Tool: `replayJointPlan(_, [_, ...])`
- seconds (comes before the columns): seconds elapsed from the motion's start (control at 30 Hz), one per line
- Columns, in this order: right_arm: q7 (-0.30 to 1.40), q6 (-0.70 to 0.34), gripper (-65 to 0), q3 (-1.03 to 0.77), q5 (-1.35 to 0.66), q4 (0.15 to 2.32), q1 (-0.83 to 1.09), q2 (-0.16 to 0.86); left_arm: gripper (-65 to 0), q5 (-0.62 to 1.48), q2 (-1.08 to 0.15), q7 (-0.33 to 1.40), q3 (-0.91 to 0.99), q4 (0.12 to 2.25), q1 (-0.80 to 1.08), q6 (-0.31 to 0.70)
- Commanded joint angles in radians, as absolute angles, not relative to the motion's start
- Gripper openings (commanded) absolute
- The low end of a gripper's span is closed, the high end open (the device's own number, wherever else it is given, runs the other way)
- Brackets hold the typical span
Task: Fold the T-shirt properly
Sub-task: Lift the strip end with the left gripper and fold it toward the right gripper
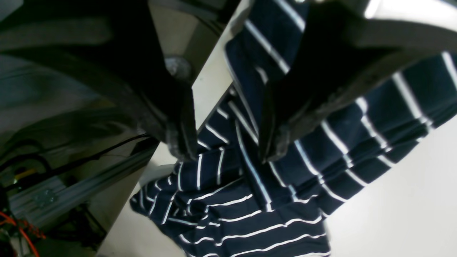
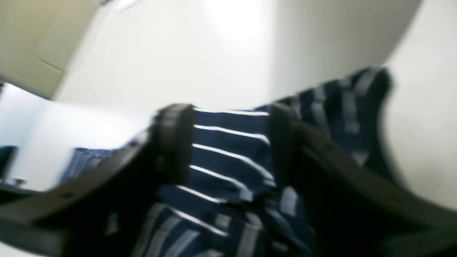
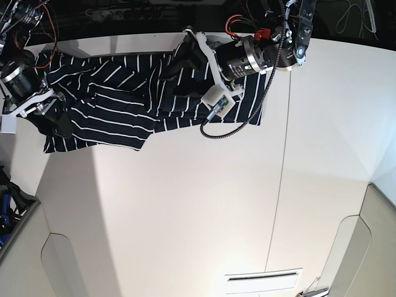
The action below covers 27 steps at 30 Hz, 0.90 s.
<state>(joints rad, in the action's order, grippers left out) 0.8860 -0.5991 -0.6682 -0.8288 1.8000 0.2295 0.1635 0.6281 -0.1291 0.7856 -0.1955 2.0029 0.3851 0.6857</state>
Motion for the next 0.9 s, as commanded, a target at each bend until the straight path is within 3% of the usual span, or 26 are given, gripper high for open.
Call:
replayJointPlan(0.0, [0.855,-0.605,-27.0,-0.683,-0.825,1.815,0.222,0.193,-33.6,0.638,-0.125,0.767,-0.192,2.017,0.382,0.698])
replayJointPlan(0.27, [0.803,-0.587,-25.5,-0.692,-0.725,1.774,0.222,0.303,-33.6,0.639,-0.125,0.768,-0.131,2.017,0.383,0.698])
replayJointPlan(0.87, [0.718,-0.592,-25.5,-0.653,-0.638,1.463,0.173,0.305,-33.6,0.639,-0.125,0.793,-0.114,2.017,0.382,0.698])
